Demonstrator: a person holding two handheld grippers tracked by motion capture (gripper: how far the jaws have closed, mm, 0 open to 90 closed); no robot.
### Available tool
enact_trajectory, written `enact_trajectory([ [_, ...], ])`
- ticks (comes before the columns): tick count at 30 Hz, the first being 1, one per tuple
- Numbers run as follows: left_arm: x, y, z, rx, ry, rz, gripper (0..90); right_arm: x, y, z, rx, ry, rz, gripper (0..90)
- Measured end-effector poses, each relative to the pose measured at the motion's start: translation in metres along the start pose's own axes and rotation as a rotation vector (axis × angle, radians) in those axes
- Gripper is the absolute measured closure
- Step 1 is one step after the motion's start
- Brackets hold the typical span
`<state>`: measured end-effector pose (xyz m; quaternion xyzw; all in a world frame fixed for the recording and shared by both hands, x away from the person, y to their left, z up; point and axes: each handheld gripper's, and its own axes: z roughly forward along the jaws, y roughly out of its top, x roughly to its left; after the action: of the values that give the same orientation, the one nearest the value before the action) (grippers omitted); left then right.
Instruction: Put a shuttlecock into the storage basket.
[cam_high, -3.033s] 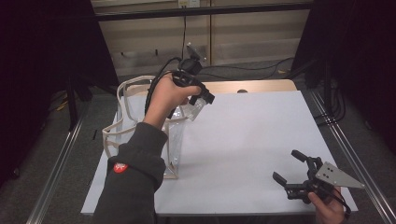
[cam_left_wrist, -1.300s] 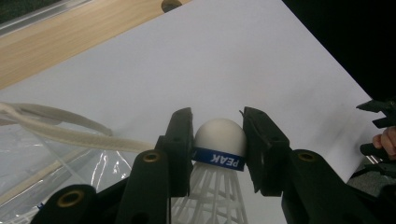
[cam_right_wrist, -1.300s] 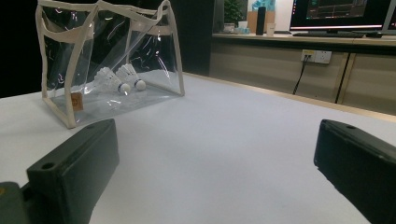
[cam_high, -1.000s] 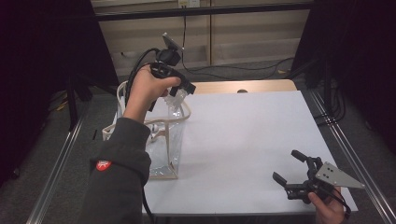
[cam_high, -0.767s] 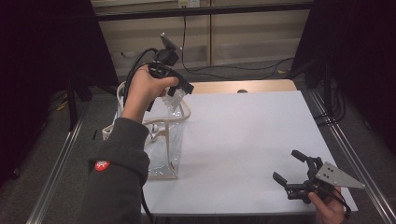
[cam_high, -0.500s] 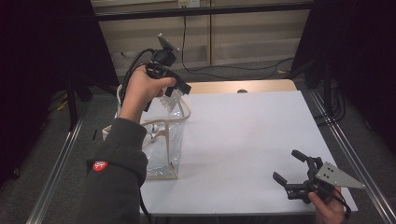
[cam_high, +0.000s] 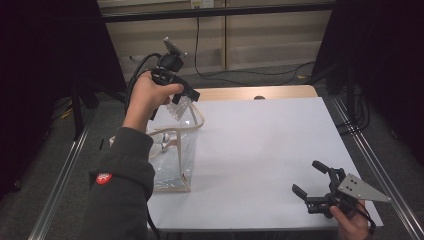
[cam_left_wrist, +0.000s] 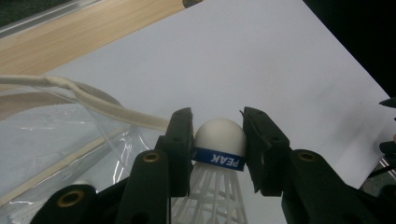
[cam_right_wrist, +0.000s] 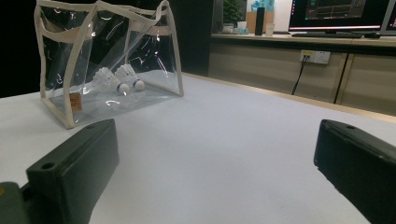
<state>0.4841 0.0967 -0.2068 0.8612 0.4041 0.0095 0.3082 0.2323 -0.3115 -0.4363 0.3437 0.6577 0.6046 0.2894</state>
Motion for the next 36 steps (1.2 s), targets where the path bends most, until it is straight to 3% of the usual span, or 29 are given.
enact_trajectory([
  [36, 0.018, -0.012, -0.006, -0.003, 0.025, -0.007, 64.3, 0.0, 0.0, 0.0, -0.003, 0.001, 0.002, 0.0],
])
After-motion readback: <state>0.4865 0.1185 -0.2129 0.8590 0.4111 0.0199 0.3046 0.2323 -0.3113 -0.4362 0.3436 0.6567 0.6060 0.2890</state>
